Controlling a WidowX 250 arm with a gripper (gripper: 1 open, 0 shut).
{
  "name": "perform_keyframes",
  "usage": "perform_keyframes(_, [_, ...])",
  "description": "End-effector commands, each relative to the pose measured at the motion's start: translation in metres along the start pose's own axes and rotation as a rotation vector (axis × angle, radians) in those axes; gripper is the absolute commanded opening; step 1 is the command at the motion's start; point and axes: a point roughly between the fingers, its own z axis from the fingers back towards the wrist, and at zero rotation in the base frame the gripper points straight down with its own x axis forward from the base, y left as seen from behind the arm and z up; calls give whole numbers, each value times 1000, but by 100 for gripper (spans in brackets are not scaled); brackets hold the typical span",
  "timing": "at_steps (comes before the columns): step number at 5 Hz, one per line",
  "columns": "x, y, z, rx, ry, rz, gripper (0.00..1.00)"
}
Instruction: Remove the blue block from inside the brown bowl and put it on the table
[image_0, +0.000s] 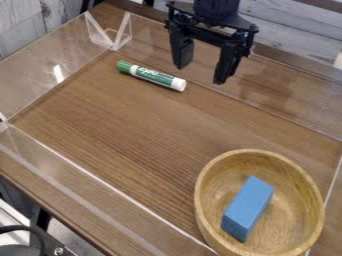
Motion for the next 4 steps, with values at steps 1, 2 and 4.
perform_keyframes(1, [-5,-6,-7,0,17,0,100])
perform_keyframes(2, [-19,-30,-12,-1,17,-12,100])
perform_keyframes(4, [-43,-80,-10,0,-3,-31,100])
